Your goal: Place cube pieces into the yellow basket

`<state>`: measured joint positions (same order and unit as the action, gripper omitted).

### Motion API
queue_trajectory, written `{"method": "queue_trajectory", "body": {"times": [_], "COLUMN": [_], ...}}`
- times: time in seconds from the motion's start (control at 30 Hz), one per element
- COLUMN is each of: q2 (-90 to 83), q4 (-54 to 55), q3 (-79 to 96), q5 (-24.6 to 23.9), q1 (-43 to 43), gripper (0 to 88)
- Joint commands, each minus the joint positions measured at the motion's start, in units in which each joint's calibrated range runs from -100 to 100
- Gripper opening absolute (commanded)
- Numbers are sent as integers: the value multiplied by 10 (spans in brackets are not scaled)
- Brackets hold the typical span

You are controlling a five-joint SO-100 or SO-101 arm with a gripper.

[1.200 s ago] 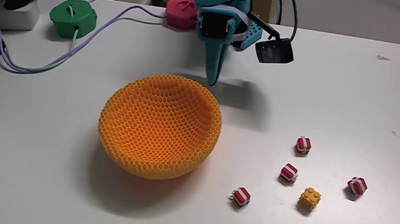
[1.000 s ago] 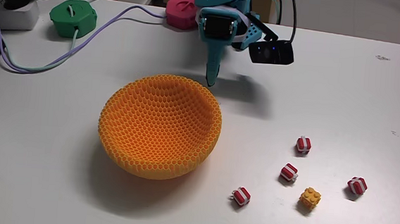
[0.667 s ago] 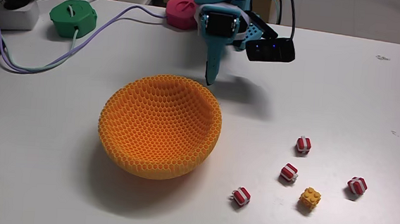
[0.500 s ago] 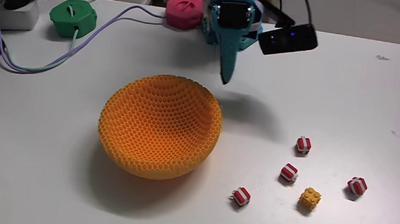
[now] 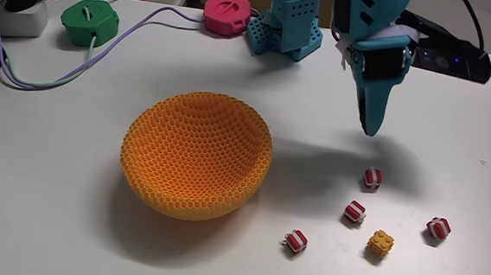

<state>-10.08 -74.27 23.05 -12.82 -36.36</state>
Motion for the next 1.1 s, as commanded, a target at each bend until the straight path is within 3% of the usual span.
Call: {"method": "queue_trajectory", "body": {"times": [0.0,0.2,0.63,0.9,0.97,1.07], "q2": [111,221,321,326,324,324], "q4": [-29,-71,-11,15,9,-10], "q3": [-131,-260,-266,-254,-257,-255], "q5": [-39,-66,-50,-27,-35,-42], "q1": [-7,-25,19,25,20,11], "gripper": [165,220,229,20,50,210]}}
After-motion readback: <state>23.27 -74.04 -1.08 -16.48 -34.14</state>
